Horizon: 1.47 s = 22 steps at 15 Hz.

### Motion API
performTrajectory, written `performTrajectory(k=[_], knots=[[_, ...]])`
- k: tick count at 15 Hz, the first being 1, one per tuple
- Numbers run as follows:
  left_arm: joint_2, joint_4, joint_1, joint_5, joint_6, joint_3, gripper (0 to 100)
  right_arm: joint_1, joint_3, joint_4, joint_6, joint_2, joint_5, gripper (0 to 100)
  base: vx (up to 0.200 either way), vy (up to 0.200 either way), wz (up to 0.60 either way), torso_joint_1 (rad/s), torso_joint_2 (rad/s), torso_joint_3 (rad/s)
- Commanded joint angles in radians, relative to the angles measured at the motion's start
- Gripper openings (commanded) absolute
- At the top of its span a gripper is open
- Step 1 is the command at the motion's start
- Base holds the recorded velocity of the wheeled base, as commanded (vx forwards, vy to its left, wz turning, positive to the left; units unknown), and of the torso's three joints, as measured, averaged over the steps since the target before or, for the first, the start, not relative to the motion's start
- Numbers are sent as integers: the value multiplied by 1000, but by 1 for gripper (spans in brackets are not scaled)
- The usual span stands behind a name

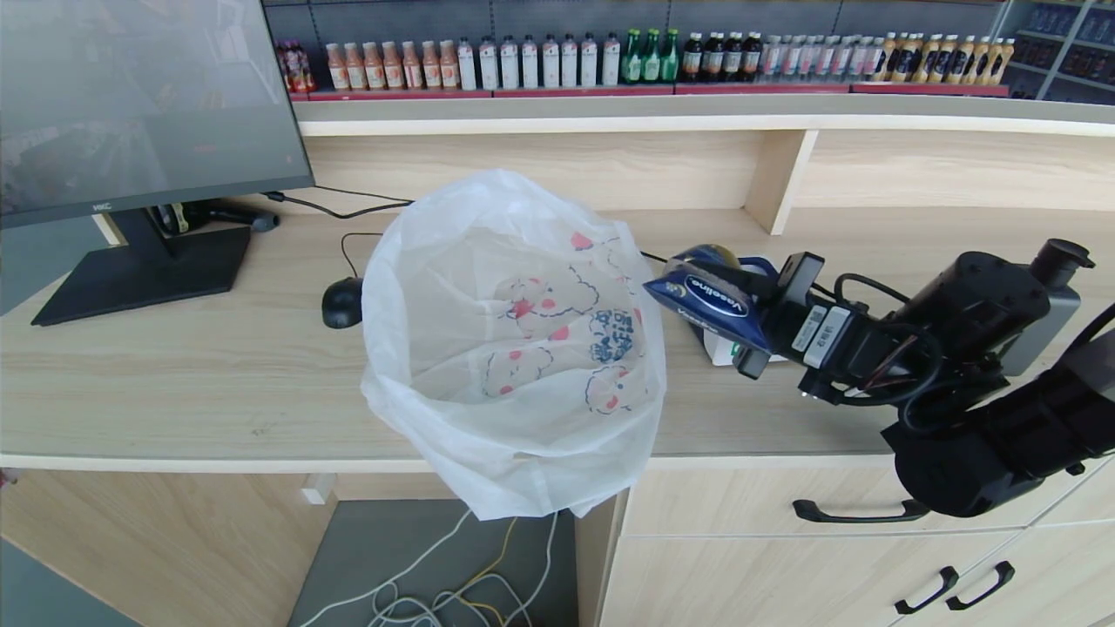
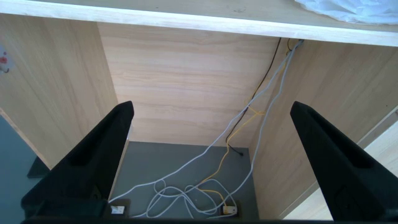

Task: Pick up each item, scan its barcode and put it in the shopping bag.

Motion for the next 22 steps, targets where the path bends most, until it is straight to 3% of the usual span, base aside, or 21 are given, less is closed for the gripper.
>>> performTrajectory(k=[1, 6, 11, 15, 20, 22], knots=[[0, 0, 0, 0, -1, 0, 100, 0, 0, -1, 0, 3, -2, 0, 0, 0, 0, 0, 0, 0], [0, 0, 0, 0, -1, 0, 100, 8, 2, -1, 73, -90, -75, 0, 0, 0, 0, 0, 0, 0], [0, 0, -2, 0, -1, 0, 100, 24, 108, -1, 204, -259, -224, 0, 0, 0, 0, 0, 0, 0], [0, 0, 0, 0, -1, 0, 100, 18, 112, -1, 315, -330, -241, 0, 0, 0, 0, 0, 0, 0], [0, 0, 0, 0, -1, 0, 100, 17, 141, -1, 507, -363, -361, 0, 0, 0, 0, 0, 0, 0], [0, 0, 0, 0, -1, 0, 100, 17, 190, -1, 625, -383, -454, 0, 0, 0, 0, 0, 0, 0]])
